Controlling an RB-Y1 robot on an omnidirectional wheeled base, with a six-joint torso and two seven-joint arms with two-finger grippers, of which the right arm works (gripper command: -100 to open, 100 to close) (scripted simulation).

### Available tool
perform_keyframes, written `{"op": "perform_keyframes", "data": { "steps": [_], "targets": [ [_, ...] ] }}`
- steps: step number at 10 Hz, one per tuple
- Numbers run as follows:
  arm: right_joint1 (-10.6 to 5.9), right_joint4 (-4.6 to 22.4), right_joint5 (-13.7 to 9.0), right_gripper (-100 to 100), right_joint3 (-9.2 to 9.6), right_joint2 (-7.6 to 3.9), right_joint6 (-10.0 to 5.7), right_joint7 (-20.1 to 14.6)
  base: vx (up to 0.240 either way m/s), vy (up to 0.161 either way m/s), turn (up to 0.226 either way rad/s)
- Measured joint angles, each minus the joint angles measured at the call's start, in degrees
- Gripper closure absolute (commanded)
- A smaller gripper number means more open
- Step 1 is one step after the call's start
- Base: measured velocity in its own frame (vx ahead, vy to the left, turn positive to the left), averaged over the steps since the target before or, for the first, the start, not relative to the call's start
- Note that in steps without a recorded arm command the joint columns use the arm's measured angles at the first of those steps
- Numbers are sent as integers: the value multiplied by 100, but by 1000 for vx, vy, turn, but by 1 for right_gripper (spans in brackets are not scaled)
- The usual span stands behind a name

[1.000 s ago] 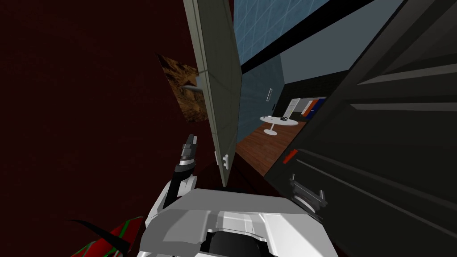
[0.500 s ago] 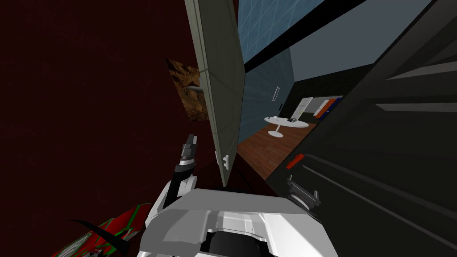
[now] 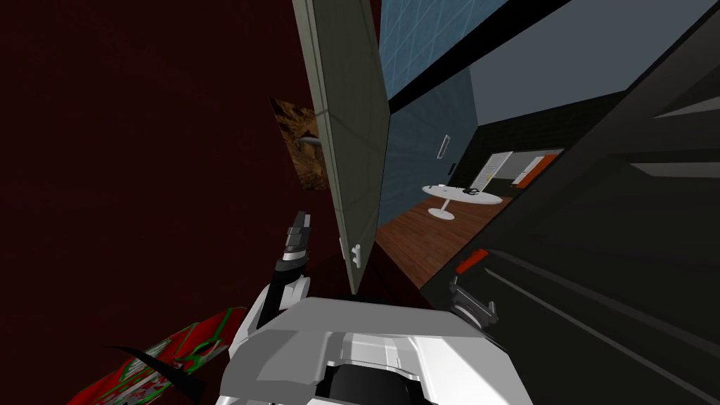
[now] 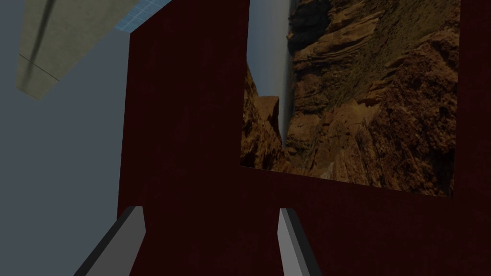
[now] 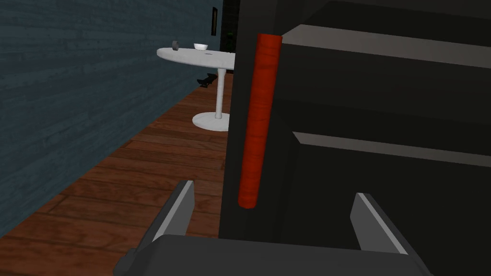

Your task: Pull the door open

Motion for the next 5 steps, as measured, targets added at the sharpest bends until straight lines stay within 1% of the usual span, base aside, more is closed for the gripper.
{"op": "perform_keyframes", "data": {
  "steps": [5],
  "targets": [
    [-131,242,-85,-100,-14,18,12,-168,-5,-48,53]
  ]
}}
